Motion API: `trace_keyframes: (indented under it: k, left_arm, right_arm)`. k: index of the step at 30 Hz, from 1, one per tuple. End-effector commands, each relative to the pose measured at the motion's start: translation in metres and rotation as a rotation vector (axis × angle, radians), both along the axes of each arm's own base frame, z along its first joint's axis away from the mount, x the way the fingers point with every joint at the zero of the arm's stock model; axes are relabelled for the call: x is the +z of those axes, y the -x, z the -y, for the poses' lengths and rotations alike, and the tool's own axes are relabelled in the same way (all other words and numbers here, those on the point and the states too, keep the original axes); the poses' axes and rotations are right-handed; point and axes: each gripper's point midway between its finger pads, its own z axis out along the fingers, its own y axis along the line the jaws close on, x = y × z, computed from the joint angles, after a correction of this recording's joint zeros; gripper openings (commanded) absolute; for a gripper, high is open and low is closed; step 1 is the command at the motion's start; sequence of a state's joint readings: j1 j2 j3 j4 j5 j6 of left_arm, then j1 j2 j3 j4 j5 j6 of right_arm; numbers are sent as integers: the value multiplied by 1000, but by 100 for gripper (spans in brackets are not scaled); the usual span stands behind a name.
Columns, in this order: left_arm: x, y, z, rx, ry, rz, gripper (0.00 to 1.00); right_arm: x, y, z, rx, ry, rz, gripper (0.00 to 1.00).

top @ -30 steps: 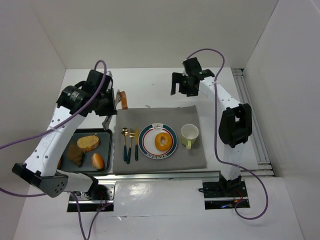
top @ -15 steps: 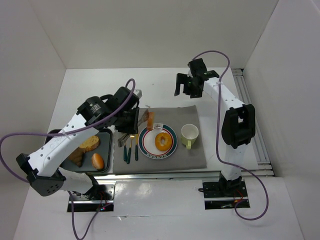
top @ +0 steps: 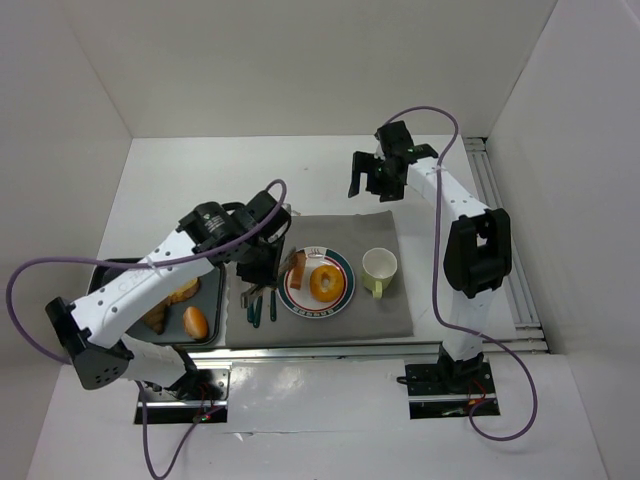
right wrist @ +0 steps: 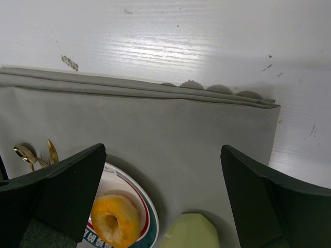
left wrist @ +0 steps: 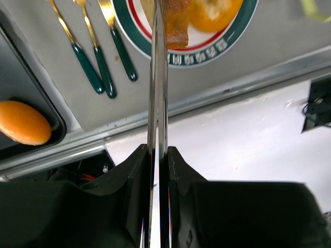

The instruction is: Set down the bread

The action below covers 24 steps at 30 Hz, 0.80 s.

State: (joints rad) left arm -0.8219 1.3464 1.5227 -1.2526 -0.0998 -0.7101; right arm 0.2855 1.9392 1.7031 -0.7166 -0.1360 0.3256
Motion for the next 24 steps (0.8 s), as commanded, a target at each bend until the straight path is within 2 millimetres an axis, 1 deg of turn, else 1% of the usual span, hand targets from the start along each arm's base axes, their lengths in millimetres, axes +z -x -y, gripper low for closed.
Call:
trace_keyframes:
  k: [1,2,3,4,5,6,7,8,9,10,11,13,14,15,16,17,18,19,21,22,23,24]
  left_arm:
    - [-15,8,15,-53,14,-58,0]
    - [-21,9,15,-52,-1,-71,0]
    - [-23,10,16,-71,-11,-75,0]
    - [-27,10,18,-74,-17,-92,3]
    - [-28,11,17,-82,-31,-101,6]
    - [-29,11,22,-94,-36,-105,9]
    - [-26,14,23,-115,-36,-99,15]
    - [-22,13,25,-115,-27,-91,21]
    - [-17,13,31,-129,-8,-86,29]
    - [-13,13,31,-138,-9,-82,37]
    - [-6,11,34,-138,9,-65,49]
    - [1,9,36,-139,26,-49,59]
    - [7,7,38,-140,41,-36,67]
    - [7,6,39,-139,34,-42,70]
    - [6,5,38,-136,28,-36,70]
    - [11,4,40,-136,39,-25,70]
    - [13,3,38,-132,35,-18,65]
    - [13,3,38,-132,35,-18,63]
    - [25,-3,40,-114,52,23,59]
    - [28,-9,37,-95,54,36,58]
    - [27,-13,31,-64,41,38,58]
    - [34,-19,26,-40,51,63,58]
  right_arm:
    - [34,-1,-6,7,-44,85,99]
    - [34,-1,-6,7,-44,85,99]
    - [39,0,-6,7,-47,95,99]
    - [36,2,-5,7,-44,86,99]
    - [40,2,-5,7,-47,95,99]
    - [40,2,-5,7,-47,95,99]
    - [35,5,-5,7,-43,84,99]
    - [39,5,-4,7,-46,92,99]
    - [39,5,-4,7,-46,92,99]
    - [39,5,-4,7,-46,92,99]
    - [36,7,-4,7,-43,83,99]
    - [37,5,-4,7,-46,92,99]
    - [37,5,-4,7,-46,92,99]
    - [37,5,-4,7,-46,92,99]
    - [37,5,-4,7,-46,92,99]
    - [37,5,-4,7,-46,92,99]
    - [37,5,-4,7,-46,92,99]
    - [37,5,-4,7,-46,92,99]
    - [37,5,-4,7,-46,92,99]
    - [41,5,-4,7,-48,101,99]
    - [41,5,-4,7,-48,101,99]
    - [41,5,-4,7,-48,101,99]
